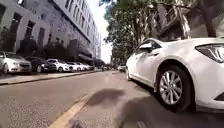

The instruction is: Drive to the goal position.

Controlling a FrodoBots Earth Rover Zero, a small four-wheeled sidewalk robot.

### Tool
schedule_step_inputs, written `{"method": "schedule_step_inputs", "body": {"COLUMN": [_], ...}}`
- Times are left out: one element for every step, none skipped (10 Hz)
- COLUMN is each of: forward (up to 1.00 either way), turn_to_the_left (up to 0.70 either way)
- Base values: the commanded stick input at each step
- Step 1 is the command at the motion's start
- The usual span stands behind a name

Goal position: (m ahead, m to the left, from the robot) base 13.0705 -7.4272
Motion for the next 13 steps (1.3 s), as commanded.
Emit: {"method": "schedule_step_inputs", "body": {"forward": [0.7,0.7,0.7,0.7,0.7,0.7,0.7,0.7,0.7,0.7,0.7,0.7,0.7], "turn_to_the_left": [0.0,0.0,0.0,0.0,0.0,0.0,0.0,0.0,0.0,0.0,0.0,0.0,0.0]}}
